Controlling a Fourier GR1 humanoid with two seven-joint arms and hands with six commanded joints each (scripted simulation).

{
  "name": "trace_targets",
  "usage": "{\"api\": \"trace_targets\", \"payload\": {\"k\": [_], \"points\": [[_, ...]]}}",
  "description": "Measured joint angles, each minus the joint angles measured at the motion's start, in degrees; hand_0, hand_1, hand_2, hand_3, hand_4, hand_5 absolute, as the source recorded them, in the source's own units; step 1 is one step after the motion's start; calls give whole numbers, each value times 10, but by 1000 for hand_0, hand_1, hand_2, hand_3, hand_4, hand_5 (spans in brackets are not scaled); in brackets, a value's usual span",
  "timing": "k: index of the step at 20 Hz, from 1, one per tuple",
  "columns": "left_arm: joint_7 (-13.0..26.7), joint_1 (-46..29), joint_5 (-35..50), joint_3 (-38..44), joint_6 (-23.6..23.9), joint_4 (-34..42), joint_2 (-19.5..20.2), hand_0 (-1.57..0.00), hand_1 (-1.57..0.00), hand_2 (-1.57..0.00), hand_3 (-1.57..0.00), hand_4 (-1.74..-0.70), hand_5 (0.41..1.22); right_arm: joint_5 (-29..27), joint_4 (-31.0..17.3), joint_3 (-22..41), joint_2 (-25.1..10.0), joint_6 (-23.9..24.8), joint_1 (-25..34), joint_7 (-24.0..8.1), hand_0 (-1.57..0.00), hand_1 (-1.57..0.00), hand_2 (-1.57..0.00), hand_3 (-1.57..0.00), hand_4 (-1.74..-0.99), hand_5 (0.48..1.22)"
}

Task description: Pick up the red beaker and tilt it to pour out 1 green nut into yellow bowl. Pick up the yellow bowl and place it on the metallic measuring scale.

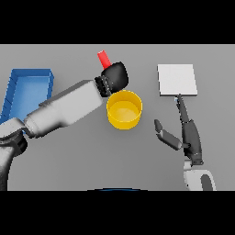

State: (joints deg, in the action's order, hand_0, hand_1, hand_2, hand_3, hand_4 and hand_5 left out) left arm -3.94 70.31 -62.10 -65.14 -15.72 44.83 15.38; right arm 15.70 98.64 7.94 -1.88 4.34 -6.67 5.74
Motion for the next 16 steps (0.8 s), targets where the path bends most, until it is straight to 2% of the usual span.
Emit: {"api": "trace_targets", "payload": {"k": [4, 9, 13, 16], "points": [[-5, 29, -33, -53, 7, -16, -11, -1571, -1571, -1571, -1571, -1734, 1221, -3, 9, -2, -2, -2, -2, -2, 1, 1, 1, 1, -1153, 627], [-13, 60, -52, -100, -4, -16, -15, -1571, -1571, -1571, -1571, -1725, 1221, 14, -5, -2, -4, 10, 6, -8, 1, 1, 1, 1, -1155, 637], [-15, 84, -57, -124, -2, -19, -25, -1571, -1571, -1571, -1571, -1721, 1221, 7, -6, 0, 1, 7, -1, 6, 1, 1, 1, 1, -1152, 635], [-41, 135, -52, -125, 6, -44, -16, -1571, -1571, -1571, -1571, -1721, 1221, -4, -3, -4, 1, 3, 2, 10, 1, 1, 1, 1, -1147, 642]]}}
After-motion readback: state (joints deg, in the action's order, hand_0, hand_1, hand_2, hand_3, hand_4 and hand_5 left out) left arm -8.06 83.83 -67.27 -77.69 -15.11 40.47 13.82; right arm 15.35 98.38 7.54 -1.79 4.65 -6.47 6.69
